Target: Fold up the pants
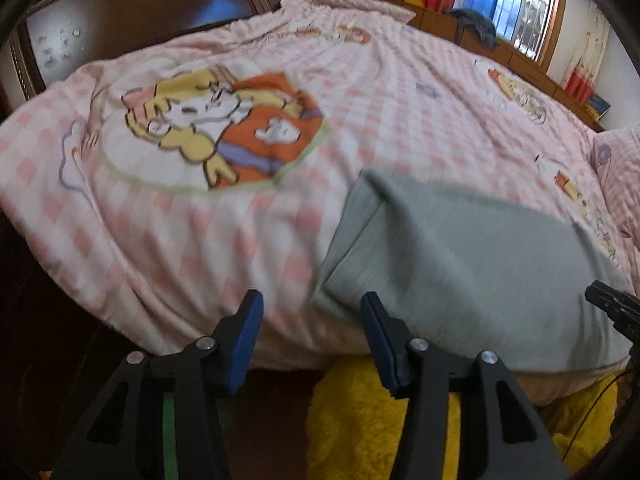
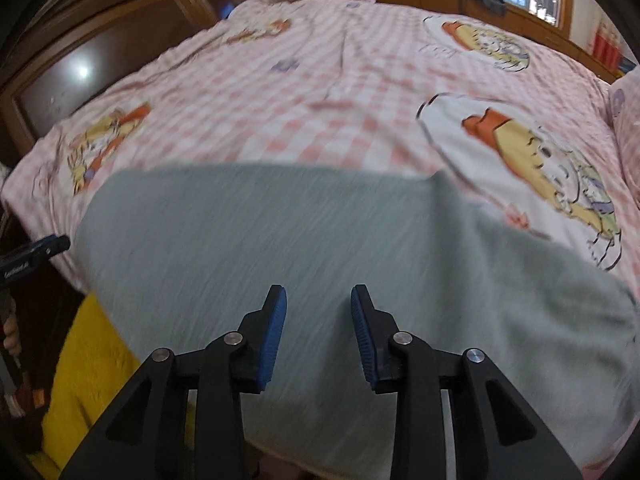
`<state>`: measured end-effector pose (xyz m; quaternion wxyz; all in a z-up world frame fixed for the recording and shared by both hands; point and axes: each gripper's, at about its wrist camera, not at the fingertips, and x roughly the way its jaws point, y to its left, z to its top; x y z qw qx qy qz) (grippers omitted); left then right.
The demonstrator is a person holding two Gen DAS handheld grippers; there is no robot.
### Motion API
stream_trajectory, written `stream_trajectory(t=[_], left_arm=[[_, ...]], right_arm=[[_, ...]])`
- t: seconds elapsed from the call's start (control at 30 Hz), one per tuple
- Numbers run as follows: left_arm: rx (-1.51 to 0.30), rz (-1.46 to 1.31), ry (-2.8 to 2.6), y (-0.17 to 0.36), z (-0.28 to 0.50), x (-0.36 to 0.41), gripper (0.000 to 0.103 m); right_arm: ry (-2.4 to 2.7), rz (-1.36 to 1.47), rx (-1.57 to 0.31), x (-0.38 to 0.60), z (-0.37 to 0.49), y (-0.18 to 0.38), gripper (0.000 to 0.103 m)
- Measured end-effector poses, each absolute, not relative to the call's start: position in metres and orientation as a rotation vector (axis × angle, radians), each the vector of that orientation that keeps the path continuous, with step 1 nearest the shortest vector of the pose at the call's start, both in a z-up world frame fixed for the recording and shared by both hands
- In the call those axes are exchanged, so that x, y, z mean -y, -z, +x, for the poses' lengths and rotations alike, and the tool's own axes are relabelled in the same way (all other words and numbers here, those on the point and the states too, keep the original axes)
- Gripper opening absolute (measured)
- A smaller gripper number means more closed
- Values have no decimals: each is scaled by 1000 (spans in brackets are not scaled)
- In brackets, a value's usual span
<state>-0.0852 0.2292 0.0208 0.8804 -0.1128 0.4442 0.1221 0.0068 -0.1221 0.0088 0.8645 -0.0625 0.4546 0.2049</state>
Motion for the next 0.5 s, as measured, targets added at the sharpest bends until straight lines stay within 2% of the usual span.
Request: stream_trajectory(t=[0.2,0.5], left_arm=[[-899,-355,-176,-14,-87,-228,37],[-878,-295,-197,-15,-66,-221,37]], right_arm=[[-415,-116,-969,127,0,-6,34],[-407,-98,-971,129,-1,0,35]])
